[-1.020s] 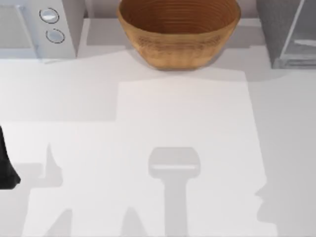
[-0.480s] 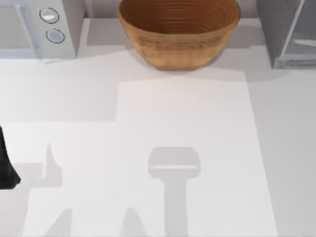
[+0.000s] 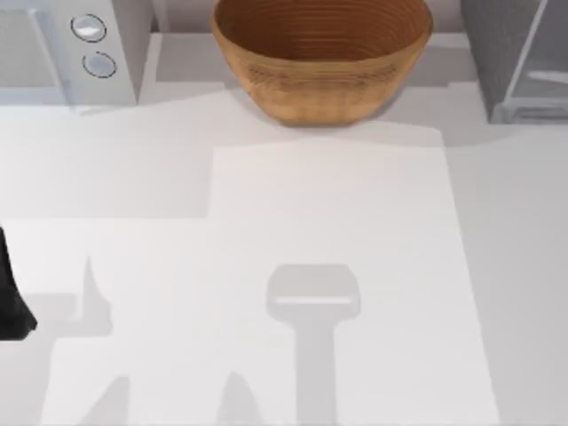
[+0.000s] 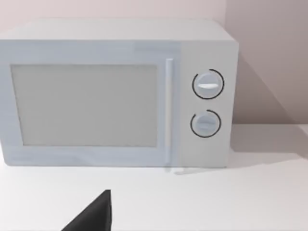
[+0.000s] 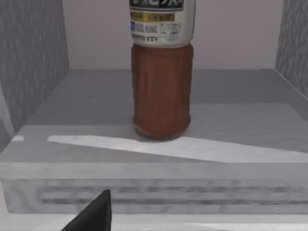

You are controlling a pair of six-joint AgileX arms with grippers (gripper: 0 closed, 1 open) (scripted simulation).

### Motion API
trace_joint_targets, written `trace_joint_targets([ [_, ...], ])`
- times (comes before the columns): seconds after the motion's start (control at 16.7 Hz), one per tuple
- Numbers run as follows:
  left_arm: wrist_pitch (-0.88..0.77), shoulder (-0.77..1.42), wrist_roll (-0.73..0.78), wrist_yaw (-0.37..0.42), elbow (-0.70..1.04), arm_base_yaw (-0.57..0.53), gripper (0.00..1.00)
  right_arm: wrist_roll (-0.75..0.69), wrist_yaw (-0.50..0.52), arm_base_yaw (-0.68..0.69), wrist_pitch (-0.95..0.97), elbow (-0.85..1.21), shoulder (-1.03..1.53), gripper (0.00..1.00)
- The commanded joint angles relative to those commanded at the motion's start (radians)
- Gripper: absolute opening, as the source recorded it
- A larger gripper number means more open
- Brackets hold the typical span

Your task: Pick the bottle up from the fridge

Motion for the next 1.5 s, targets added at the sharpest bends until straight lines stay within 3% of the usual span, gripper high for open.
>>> trace_joint_targets([
  [0.54,0.000,0.000,0.000,0.000,0.000,0.000,1.00,0.000,0.232,0.217,-0.372,0.621,0.222,1.00],
  [1.08,0.000,0.000,0.000,0.000,0.000,0.000,1.00,0.000,0.268,0.250,-0.440,0.704,0.251,1.00],
  [1.5,0.000,0.000,0.000,0.000,0.000,0.000,1.00,-0.002,0.291,0.272,-0.557,0.965,0.390,1.00],
])
